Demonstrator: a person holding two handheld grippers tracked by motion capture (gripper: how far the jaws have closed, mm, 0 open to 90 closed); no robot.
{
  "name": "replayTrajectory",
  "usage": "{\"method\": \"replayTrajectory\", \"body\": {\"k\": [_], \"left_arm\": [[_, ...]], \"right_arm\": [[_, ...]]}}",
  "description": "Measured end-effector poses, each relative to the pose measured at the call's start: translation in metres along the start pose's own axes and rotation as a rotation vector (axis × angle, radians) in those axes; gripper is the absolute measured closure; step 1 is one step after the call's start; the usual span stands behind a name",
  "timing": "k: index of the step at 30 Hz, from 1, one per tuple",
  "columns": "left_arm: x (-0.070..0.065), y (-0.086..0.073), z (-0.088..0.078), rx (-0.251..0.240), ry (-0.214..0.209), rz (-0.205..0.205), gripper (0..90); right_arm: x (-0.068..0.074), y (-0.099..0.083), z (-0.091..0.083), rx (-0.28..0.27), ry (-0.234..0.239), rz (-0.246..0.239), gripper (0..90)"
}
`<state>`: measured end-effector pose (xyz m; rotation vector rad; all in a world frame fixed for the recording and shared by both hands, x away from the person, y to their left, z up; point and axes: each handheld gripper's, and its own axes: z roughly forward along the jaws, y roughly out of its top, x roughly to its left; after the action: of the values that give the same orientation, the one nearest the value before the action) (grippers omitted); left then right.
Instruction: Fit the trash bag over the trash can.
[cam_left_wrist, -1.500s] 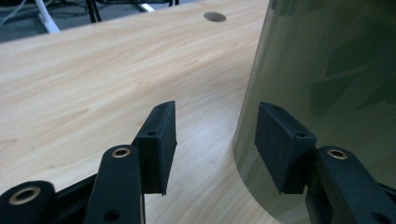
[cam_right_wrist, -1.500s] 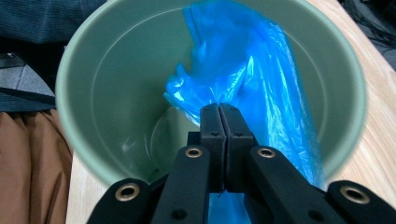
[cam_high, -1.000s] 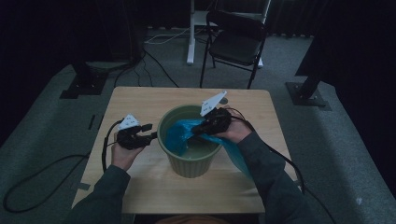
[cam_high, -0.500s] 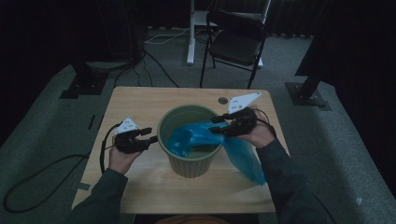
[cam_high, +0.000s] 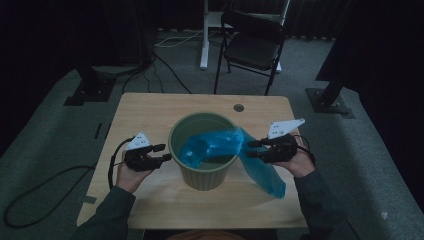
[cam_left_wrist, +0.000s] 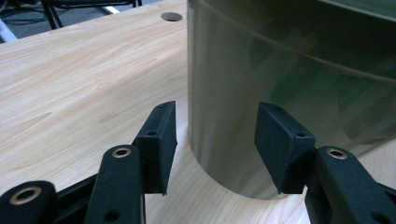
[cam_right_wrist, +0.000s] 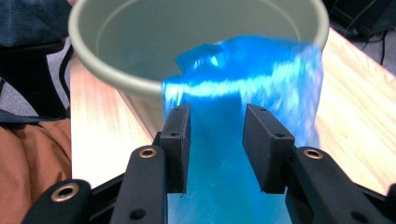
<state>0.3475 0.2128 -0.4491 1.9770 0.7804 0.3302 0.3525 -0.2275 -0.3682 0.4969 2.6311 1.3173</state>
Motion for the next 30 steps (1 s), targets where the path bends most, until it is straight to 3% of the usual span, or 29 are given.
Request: {"method": "replayTrajectory", "body": {"k": [8, 19, 26, 30], "left_arm": [[-0.004, 0.001, 0.005, 0.004, -0.004, -0.005, 49.7], [-0.001, 0.012, 0.019, 0.003, 0.013, -0.005, 49.3], [0.0, 0.014, 0.014, -0.015, 0.01, -0.007, 49.3], [-0.002, 0.015, 0.013, -0.022, 0.001, -0.007, 49.4]], "right_arm": [[-0.006, -0.003, 0.015, 0.011, -0.009, 0.022, 61.5], [-0.024, -0.009, 0.007, -0.024, -0.049, 0.072, 61.7], [-0.017, -0.02, -0.007, -0.025, -0.056, 0.075, 61.9], [-0.009, -0.027, -0.014, -0.028, -0.036, 0.072, 60.7]]}}
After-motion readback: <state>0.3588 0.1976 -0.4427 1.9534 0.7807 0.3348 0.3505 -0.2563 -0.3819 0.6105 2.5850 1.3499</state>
